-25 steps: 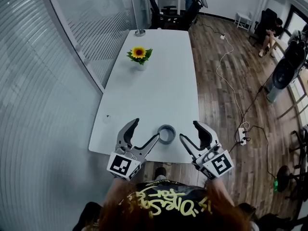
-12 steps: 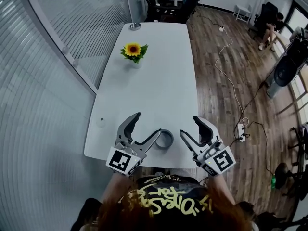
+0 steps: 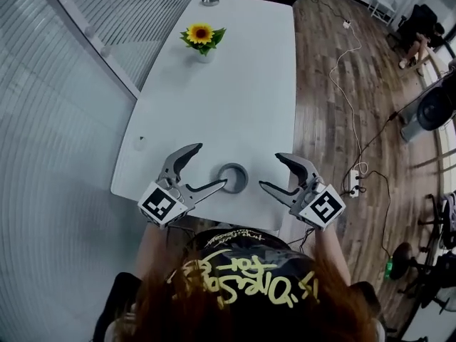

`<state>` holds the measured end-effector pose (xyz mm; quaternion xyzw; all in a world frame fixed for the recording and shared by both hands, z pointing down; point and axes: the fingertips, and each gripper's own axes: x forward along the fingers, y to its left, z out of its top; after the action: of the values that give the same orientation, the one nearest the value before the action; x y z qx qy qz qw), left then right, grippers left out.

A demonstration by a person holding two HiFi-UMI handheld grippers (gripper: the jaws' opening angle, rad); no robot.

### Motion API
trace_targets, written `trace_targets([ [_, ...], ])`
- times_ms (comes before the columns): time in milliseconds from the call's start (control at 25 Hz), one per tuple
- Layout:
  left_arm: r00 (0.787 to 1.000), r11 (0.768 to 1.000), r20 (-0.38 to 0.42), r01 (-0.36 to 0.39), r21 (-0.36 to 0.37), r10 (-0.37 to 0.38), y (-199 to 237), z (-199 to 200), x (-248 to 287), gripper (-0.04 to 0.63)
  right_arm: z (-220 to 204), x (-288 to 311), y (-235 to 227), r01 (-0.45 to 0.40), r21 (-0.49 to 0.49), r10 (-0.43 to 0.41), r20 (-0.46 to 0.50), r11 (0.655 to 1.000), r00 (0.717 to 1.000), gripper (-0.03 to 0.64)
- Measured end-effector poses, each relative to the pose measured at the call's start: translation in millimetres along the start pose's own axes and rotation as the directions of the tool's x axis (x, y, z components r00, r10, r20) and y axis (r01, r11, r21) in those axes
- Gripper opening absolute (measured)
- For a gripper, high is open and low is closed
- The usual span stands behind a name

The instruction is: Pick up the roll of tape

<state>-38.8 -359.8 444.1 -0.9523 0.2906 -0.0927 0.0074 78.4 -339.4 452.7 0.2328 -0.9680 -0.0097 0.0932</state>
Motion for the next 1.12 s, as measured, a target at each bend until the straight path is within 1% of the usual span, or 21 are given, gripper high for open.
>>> trace_targets([
  [80, 0.998, 0.998, -0.042, 0.052, -0.020, -0.053, -10, -22, 1, 0.420, -32, 9, 9, -0.069, -0.051, 0.062, -0.118, 0.996, 0.991, 0.285],
  [120, 0.995, 0.997, -0.067, 0.069, -0.026, -0.071, -14, -33, 1, 0.422, -47, 14, 13, -0.101, -0.069, 0.089, -0.159, 0.993, 0.983, 0.285],
  [200, 0.986, 0.994, -0.128, 0.101, -0.032, -0.105, -22, -55, 1, 0.423, -69, 24, 20, -0.160, -0.081, 0.141, -0.202, 0.984, 0.969, 0.286],
  [280, 0.969, 0.989, -0.197, 0.142, -0.053, -0.149, -30, -76, 0, 0.425, -85, 34, 27, -0.211, -0.062, 0.191, -0.238, 0.976, 0.952, 0.304],
  [360, 0.946, 0.982, -0.263, 0.174, -0.079, -0.189, -37, -96, 0, 0.429, -95, 42, 34, -0.249, -0.047, 0.227, -0.280, 0.967, 0.933, 0.314],
  [440, 0.930, 0.978, -0.304, 0.186, -0.091, -0.205, -39, -109, 2, 0.431, -104, 49, 38, -0.276, -0.039, 0.251, -0.313, 0.960, 0.916, 0.319],
  [560, 0.918, 0.978, -0.339, 0.183, -0.096, -0.205, -36, -123, 9, 0.431, -117, 56, 41, -0.299, 0.004, 0.281, -0.355, 0.954, 0.891, 0.319],
  [640, 0.903, 0.977, -0.373, 0.191, -0.094, -0.213, -37, -132, 14, 0.431, -125, 59, 44, -0.312, 0.033, 0.299, -0.387, 0.950, 0.872, 0.321],
  [720, 0.876, 0.972, -0.423, 0.219, -0.084, -0.234, -42, -141, 18, 0.431, -132, 63, 48, -0.320, 0.045, 0.310, -0.412, 0.946, 0.857, 0.319],
  [800, 0.846, 0.967, -0.473, 0.247, -0.065, -0.247, -46, -150, 20, 0.430, -137, 67, 49, -0.320, 0.043, 0.307, -0.429, 0.946, 0.849, 0.319],
  [920, 0.815, 0.959, -0.519, 0.282, -0.035, -0.258, -46, -155, 25, 0.430, -140, 70, 47, -0.307, 0.031, 0.288, -0.451, 0.951, 0.845, 0.319],
  [960, 0.809, 0.957, -0.525, 0.288, -0.035, -0.263, -47, -155, 26, 0.430, -141, 70, 46, -0.301, 0.033, 0.282, -0.456, 0.953, 0.844, 0.319],
  [1040, 0.811, 0.956, -0.518, 0.290, -0.050, -0.273, -49, -154, 29, 0.424, -141, 72, 45, -0.294, 0.034, 0.276, -0.461, 0.955, 0.843, 0.319],
  [1080, 0.811, 0.956, -0.517, 0.291, -0.051, -0.274, -51, -153, 31, 0.415, -141, 72, 46, -0.295, 0.030, 0.275, -0.462, 0.955, 0.843, 0.319],
  [1120, 0.806, 0.955, -0.527, 0.294, -0.038, -0.269, -52, -152, 33, 0.407, -141, 72, 46, -0.297, 0.025, 0.274, -0.462, 0.955, 0.844, 0.319],
])
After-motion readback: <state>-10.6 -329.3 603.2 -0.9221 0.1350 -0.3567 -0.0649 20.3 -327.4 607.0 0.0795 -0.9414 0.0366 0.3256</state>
